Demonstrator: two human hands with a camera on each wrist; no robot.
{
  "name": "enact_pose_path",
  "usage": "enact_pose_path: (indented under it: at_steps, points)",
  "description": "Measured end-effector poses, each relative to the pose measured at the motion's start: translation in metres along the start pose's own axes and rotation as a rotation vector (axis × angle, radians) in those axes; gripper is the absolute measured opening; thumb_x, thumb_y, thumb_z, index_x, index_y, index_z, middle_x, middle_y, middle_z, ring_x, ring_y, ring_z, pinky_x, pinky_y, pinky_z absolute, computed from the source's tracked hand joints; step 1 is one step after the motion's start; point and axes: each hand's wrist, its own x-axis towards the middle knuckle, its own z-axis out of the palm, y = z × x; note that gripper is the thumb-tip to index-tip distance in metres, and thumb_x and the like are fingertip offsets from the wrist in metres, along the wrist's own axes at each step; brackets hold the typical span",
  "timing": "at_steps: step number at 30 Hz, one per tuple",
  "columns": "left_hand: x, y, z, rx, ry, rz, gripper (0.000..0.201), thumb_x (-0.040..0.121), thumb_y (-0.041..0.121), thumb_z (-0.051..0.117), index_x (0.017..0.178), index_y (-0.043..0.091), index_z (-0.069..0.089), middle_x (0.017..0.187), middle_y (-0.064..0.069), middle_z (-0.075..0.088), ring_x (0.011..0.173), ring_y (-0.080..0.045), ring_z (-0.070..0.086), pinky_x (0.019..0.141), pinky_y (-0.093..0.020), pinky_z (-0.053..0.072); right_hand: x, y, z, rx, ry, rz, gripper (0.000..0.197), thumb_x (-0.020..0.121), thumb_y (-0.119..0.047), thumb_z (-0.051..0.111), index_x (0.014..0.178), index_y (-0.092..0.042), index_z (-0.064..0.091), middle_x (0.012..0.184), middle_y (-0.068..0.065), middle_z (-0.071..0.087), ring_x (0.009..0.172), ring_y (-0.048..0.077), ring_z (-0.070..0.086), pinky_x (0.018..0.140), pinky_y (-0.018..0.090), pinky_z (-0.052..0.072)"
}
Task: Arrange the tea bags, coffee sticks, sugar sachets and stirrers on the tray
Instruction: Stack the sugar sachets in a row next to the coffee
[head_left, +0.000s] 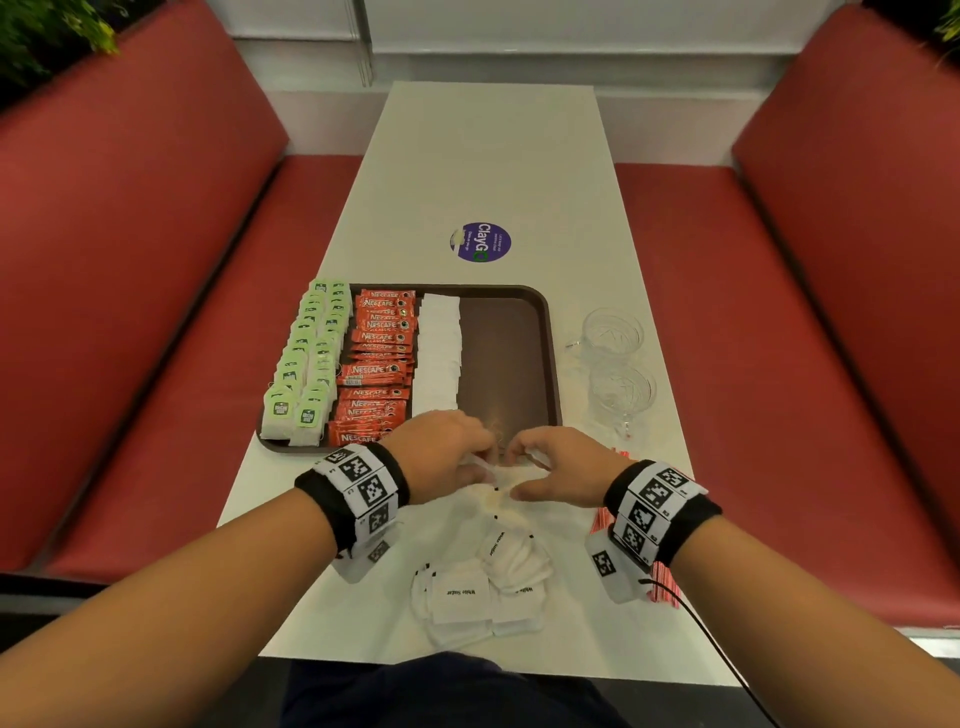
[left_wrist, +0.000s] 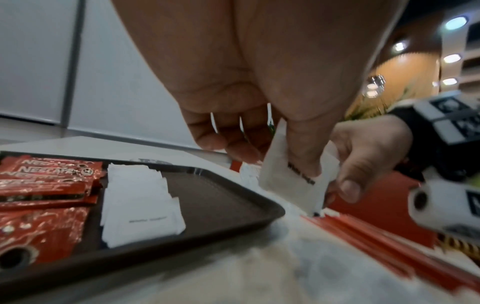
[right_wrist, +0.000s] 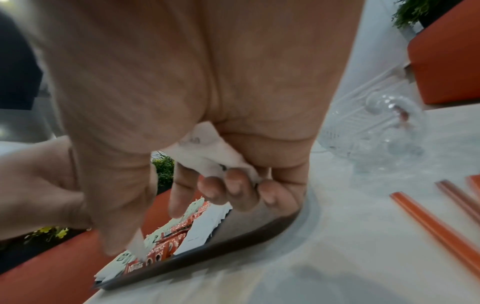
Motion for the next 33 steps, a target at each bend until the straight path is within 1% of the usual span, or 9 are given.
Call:
enact_pose_path:
  at_steps: [4, 11, 13, 15, 18, 21, 25, 29, 33]
  points:
    - [-0.003, 0.003, -0.009, -0.187, 0.168, -0.058, 0.011, 0.091, 0.040, 0.064, 0.091, 0.029, 0.063, 0.083, 0.011, 0.064, 0.076, -0.005, 0.052, 0.065, -0.023, 0.038, 0.011, -0.012, -0.005, 0.022, 0.081, -0.052, 0.018, 0.085, -0.039, 0.076, 0.082, -0.039, 0.059, 0.082, -0.018, 0.054, 0.077, -0.005, 0.052, 0.068, 0.012, 0.033]
    - [-0.003, -0.010, 0.001, -0.134, 0.203, -0.182, 0.022, 0.092, 0.047, 0.061, 0.095, 0.026, 0.068, 0.084, 0.010, 0.062, 0.080, -0.011, 0.051, 0.070, -0.033, 0.044, 0.023, -0.020, -0.009, -0.065, 0.158, -0.139, 0.039, 0.095, -0.027, 0.065, 0.069, -0.044, 0.041, 0.077, -0.014, 0.046, 0.069, -0.002, 0.045, 0.062, 0.014, 0.031]
    - [-0.004, -0.012, -0.002, -0.173, 0.192, -0.188, 0.019, 0.093, 0.041, 0.062, 0.097, 0.024, 0.070, 0.085, 0.007, 0.064, 0.079, -0.011, 0.052, 0.071, -0.033, 0.044, 0.027, -0.020, -0.007, -0.055, 0.154, -0.137, 0.034, 0.095, -0.025, 0.065, 0.072, -0.041, 0.045, 0.078, -0.015, 0.047, 0.069, -0.001, 0.046, 0.062, 0.014, 0.030]
    - [-0.005, -0.020, -0.007, -0.203, 0.216, -0.242, 0.016, 0.094, 0.034, 0.062, 0.102, 0.023, 0.071, 0.088, 0.005, 0.066, 0.081, -0.012, 0.052, 0.072, -0.031, 0.042, 0.030, -0.016, -0.006, 0.030, 0.166, -0.086, 0.014, 0.096, -0.026, 0.064, 0.089, -0.034, 0.055, 0.084, -0.016, 0.054, 0.075, -0.001, 0.051, 0.067, 0.017, 0.035]
    - [-0.004, -0.043, -0.015, -0.202, 0.281, -0.412, 0.017, 0.096, 0.031, 0.060, 0.106, 0.022, 0.070, 0.089, 0.007, 0.061, 0.084, -0.015, 0.054, 0.073, -0.030, 0.038, 0.031, -0.013, -0.006, 0.146, 0.150, 0.003, 0.016, 0.096, -0.019, 0.055, 0.106, -0.024, 0.044, 0.086, -0.004, 0.057, 0.070, 0.010, 0.051, 0.066, 0.025, 0.043]
    - [-0.003, -0.062, -0.018, -0.110, 0.177, -0.524, 0.021, 0.097, 0.032, 0.058, 0.109, 0.019, 0.068, 0.091, 0.006, 0.058, 0.085, -0.015, 0.052, 0.075, -0.030, 0.039, 0.028, -0.016, -0.011, 0.185, 0.157, 0.020, 0.021, 0.092, -0.013, 0.056, 0.090, -0.021, 0.036, 0.075, -0.001, 0.047, 0.062, 0.014, 0.042, 0.058, 0.030, 0.039]
    - [0.001, -0.070, -0.009, -0.045, -0.053, -0.567, 0.025, 0.094, 0.035, 0.062, 0.116, 0.022, 0.067, 0.105, 0.000, 0.067, 0.097, -0.021, 0.060, 0.085, -0.033, 0.048, 0.027, -0.014, -0.017, 0.220, 0.118, 0.035, 0.021, 0.089, -0.011, 0.055, 0.077, -0.019, 0.039, 0.079, 0.006, 0.066, 0.072, 0.021, 0.068, 0.064, 0.045, 0.053]
    - [0.008, -0.073, 0.002, -0.009, -0.064, -0.605, 0.029, 0.091, 0.039, 0.066, 0.117, 0.026, 0.066, 0.110, 0.001, 0.068, 0.101, -0.020, 0.061, 0.088, -0.034, 0.050, 0.029, -0.012, -0.019, 0.342, 0.067, 0.088, 0.013, 0.086, -0.003, 0.050, 0.081, -0.013, 0.044, 0.078, 0.004, 0.075, 0.076, 0.028, 0.074, 0.072, 0.050, 0.062]
    - [0.015, -0.079, 0.011, 0.035, -0.010, -0.659, 0.035, 0.083, 0.050, 0.070, 0.111, 0.030, 0.064, 0.101, 0.005, 0.067, 0.097, -0.019, 0.061, 0.086, -0.034, 0.050, 0.029, -0.014, -0.021, 0.373, 0.081, 0.090, 0.011, 0.088, -0.001, 0.049, 0.085, -0.012, 0.049, 0.089, 0.014, 0.073, 0.073, 0.025, 0.076, 0.072, 0.048, 0.063]
